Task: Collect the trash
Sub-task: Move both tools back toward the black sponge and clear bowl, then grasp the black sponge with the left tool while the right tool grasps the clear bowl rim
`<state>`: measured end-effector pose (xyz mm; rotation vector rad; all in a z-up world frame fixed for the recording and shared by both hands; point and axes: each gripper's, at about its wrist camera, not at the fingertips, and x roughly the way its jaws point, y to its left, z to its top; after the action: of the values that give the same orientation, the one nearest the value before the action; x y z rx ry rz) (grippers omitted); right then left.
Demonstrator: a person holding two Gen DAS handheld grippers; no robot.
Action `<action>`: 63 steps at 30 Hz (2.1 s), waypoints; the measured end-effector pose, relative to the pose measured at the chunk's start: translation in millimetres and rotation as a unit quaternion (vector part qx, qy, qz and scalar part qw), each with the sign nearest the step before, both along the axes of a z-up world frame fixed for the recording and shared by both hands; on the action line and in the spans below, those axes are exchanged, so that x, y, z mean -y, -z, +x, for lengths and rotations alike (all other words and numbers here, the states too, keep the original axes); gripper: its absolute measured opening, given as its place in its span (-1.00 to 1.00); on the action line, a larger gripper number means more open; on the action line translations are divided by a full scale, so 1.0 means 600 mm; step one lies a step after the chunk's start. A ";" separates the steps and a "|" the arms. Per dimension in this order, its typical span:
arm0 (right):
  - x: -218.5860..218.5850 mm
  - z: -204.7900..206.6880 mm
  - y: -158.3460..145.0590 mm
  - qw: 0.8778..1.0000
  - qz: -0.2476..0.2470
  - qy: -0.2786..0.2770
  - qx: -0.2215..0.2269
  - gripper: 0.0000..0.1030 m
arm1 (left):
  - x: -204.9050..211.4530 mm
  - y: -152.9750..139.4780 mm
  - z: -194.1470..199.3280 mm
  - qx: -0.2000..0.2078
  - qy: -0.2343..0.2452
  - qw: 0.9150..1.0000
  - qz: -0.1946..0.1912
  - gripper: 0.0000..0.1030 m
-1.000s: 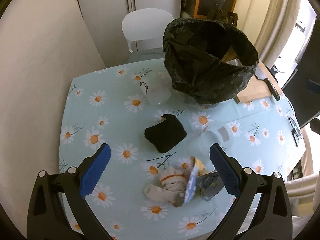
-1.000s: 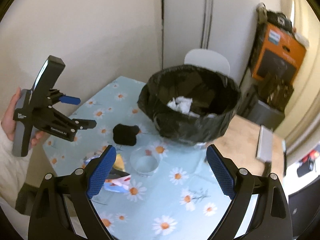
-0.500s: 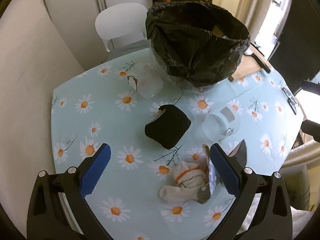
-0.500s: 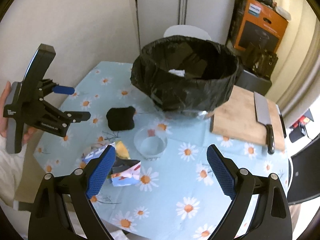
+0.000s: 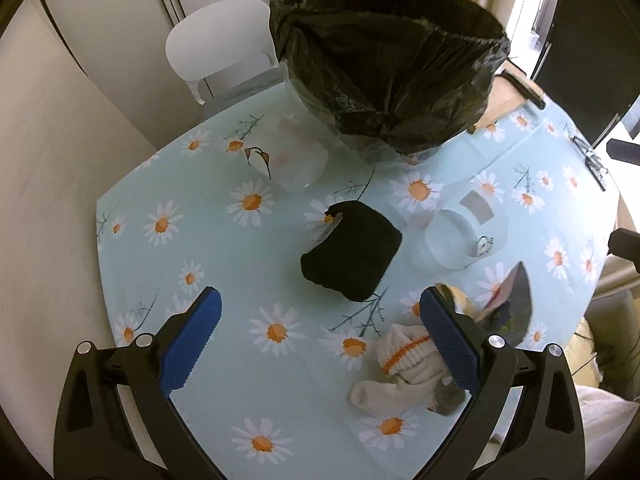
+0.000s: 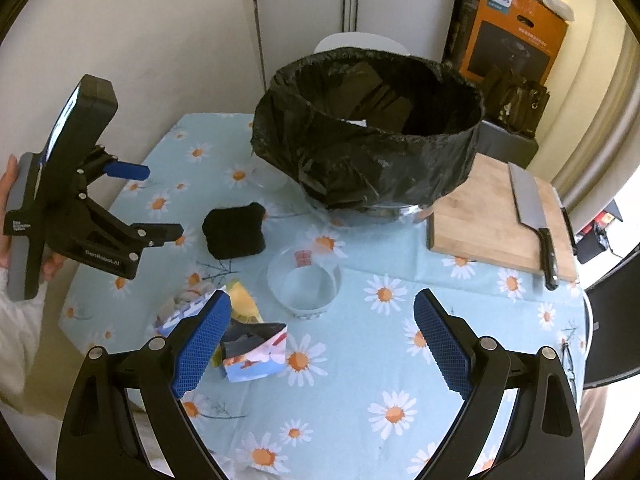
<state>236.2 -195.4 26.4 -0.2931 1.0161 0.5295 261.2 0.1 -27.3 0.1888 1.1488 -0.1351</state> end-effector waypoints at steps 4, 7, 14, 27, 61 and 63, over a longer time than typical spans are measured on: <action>-0.008 0.029 0.026 1.000 -0.002 -0.004 -0.011 0.71 | -0.003 0.021 0.015 -0.020 0.002 1.000 0.001 0.88; -0.013 0.055 0.048 1.000 0.004 -0.004 -0.030 0.71 | -0.006 0.040 0.025 -0.030 0.007 1.000 0.007 0.88; -0.036 0.089 0.095 0.998 0.005 -0.022 -0.059 0.71 | -0.014 0.081 0.060 -0.045 0.019 0.999 -0.023 0.88; -0.068 0.105 0.162 0.995 -0.019 -0.059 -0.075 0.71 | 0.002 0.144 0.103 -0.077 0.044 0.994 -0.063 0.88; 0.034 0.132 0.187 0.986 0.067 0.059 -0.144 -0.93 | -0.036 0.136 0.045 -0.064 0.023 0.992 -0.108 0.23; 0.045 0.129 0.171 0.986 0.071 0.065 -0.139 -0.93 | -0.036 0.126 0.035 -0.060 0.024 0.993 -0.104 0.23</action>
<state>313.5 -222.5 -75.9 -0.0252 1.2512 0.5312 282.2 21.8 -102.9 0.0239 1.2414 -0.3104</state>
